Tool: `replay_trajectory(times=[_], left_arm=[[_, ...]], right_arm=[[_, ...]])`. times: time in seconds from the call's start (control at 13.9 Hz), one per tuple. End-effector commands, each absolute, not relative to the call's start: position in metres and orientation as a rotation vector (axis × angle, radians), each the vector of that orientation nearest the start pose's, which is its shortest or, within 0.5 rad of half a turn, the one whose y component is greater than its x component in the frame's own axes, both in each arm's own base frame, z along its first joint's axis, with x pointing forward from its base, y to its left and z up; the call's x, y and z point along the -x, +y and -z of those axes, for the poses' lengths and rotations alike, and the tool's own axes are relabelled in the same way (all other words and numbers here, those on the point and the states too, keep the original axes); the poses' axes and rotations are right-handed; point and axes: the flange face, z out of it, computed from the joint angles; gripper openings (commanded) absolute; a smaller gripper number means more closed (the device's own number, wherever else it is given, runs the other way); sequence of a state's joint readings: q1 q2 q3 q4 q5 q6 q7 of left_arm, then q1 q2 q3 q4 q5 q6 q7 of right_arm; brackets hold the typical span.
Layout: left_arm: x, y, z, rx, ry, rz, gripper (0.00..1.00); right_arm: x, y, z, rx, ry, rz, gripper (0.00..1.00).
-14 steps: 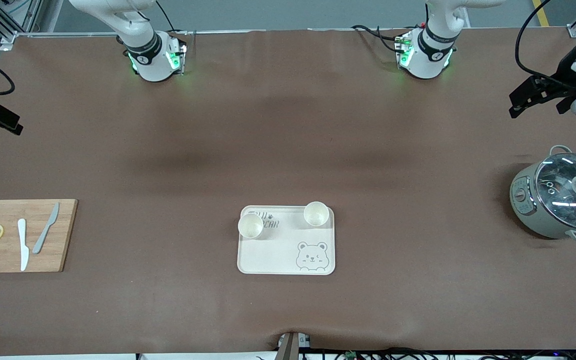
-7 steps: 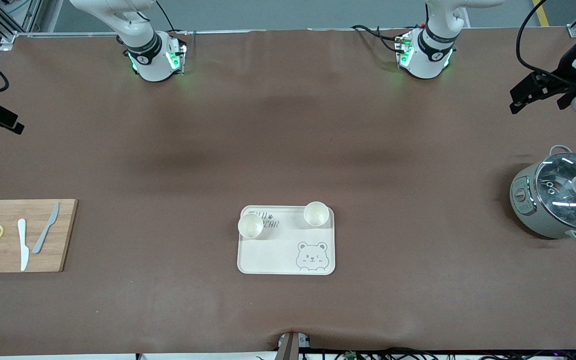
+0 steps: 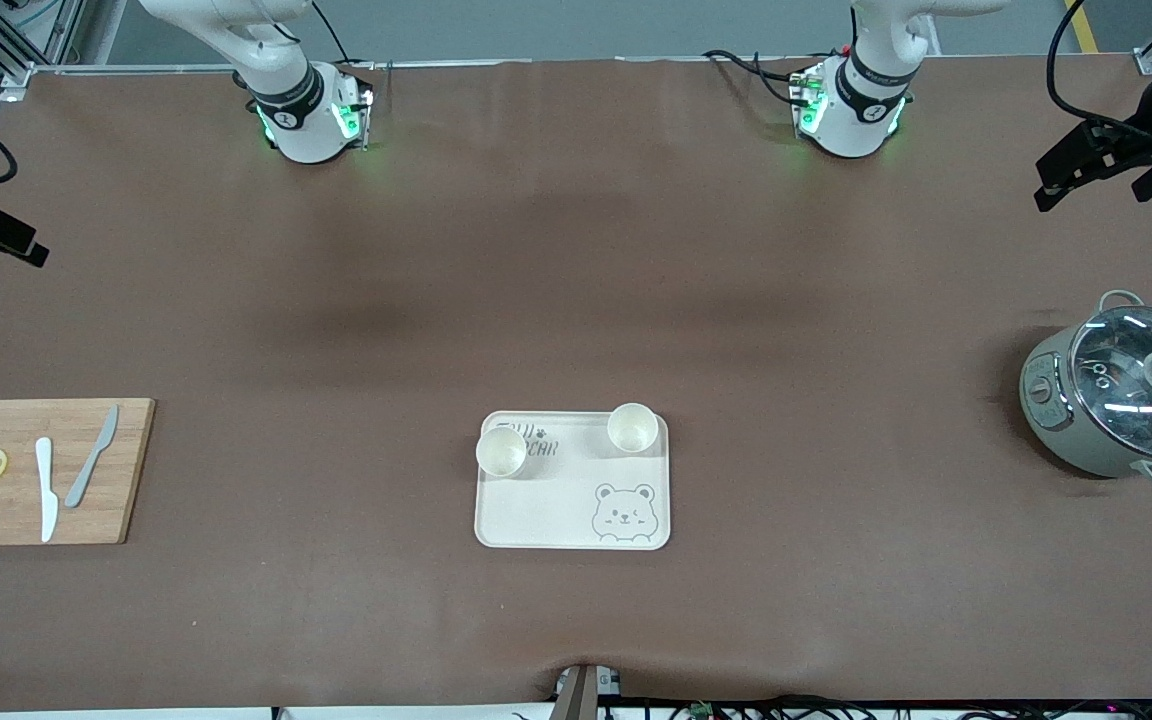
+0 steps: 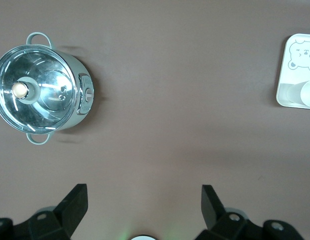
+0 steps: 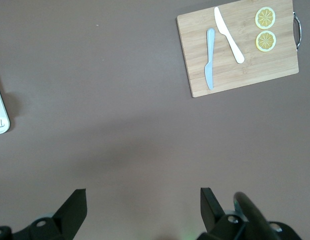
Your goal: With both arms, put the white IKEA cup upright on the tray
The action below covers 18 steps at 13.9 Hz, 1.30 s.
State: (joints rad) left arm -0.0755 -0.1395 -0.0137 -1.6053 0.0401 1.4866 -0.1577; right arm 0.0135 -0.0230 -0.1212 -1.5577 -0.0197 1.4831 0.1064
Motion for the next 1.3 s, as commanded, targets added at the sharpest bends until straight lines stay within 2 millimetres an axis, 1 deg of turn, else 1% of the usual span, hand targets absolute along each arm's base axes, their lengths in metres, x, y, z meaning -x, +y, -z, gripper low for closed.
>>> replay_trajectory(times=[0.0, 0.36, 0.72, 0.87, 0.94, 1.01, 1.23], left_arm=[[-0.496, -0.04, -0.68, 3.101, -0.093, 0.038, 1.0], [-0.496, -0.043, -0.678, 3.103, -0.085, 0.012, 1.0], [-0.494, -0.05, -0.676, 3.102, -0.066, -0.014, 1.0], [-0.498, -0.049, -0.67, 3.101, -0.068, -0.033, 1.0], [-0.499, -0.049, -0.668, 3.101, -0.068, -0.04, 1.0], [-0.499, -0.048, -0.669, 3.101, -0.071, -0.038, 1.0], [-0.499, -0.047, -0.669, 3.1, -0.08, -0.04, 1.0]], right_arm=[[-0.534, -0.062, -0.639, 3.124, 0.342, -0.087, 1.0], [-0.534, -0.06, -0.64, 3.125, 0.335, -0.085, 1.0], [-0.533, -0.062, -0.64, 3.123, 0.344, -0.089, 1.0], [-0.533, -0.064, -0.639, 3.123, 0.347, -0.092, 1.0], [-0.533, -0.069, -0.639, 3.121, 0.361, -0.094, 1.0], [-0.533, -0.069, -0.638, 3.121, 0.363, -0.094, 1.0], [-0.534, -0.065, -0.639, 3.121, 0.354, -0.089, 1.0]])
